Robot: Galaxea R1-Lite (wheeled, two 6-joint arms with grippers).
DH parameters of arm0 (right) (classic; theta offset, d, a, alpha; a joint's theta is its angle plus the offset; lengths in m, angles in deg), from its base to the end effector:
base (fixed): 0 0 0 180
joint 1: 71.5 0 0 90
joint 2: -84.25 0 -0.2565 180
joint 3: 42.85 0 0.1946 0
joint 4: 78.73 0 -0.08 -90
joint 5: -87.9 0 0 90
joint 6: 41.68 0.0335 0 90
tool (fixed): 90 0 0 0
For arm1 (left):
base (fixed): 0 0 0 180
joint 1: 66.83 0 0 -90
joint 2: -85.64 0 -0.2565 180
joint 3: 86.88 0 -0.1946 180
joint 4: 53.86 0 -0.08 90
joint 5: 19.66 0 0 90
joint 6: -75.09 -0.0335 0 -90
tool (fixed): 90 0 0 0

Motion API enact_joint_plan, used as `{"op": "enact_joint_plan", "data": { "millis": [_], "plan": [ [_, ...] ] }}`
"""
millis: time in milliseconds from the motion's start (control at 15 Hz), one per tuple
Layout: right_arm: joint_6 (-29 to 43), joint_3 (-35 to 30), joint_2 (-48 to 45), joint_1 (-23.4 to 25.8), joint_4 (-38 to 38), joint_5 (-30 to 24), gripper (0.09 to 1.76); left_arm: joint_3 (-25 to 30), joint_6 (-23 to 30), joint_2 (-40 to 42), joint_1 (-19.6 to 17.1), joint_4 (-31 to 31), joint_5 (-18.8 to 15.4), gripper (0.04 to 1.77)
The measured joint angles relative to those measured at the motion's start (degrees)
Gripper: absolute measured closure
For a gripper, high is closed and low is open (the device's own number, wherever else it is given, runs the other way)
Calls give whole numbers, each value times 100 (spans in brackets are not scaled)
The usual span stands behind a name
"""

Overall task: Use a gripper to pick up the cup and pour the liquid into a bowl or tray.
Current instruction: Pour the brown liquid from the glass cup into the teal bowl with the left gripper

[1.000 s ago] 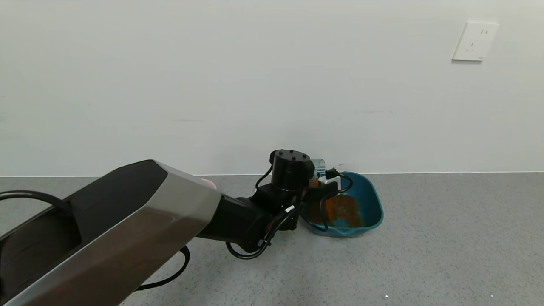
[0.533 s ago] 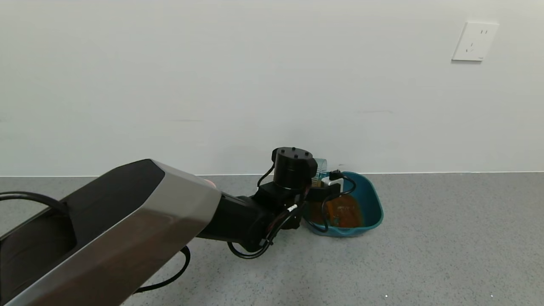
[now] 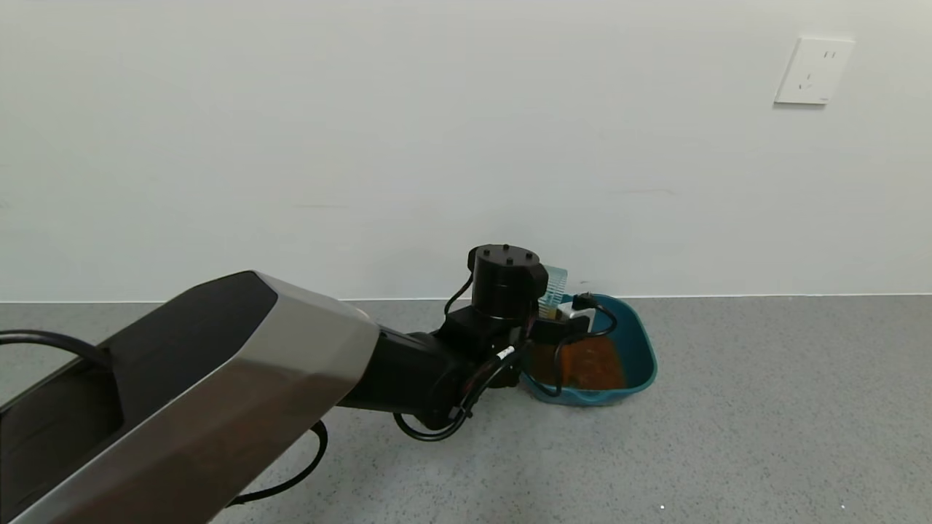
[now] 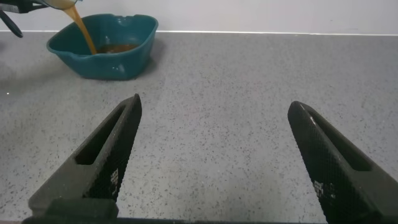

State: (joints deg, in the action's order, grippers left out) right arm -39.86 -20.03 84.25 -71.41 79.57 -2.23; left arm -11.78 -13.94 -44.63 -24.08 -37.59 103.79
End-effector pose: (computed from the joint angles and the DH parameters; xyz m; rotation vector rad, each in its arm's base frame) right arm 0.0363 0.0000 0.0777 0.0317 -0.0195 0.0010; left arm 0.3417 -0.2907 0.0953 1.6460 -0.0273 -0.2281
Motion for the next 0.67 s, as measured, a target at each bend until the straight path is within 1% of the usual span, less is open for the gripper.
{"op": "enact_joint_plan", "data": {
  "millis": [267, 667],
  "plan": [
    [0, 0, 0, 0, 0, -2, 14, 13, -358, -5, 55, 210, 0, 50],
    [2, 0, 0, 0, 0, -2, 14, 112, -714, -5, 118, 345, 9, 50]
  ]
}}
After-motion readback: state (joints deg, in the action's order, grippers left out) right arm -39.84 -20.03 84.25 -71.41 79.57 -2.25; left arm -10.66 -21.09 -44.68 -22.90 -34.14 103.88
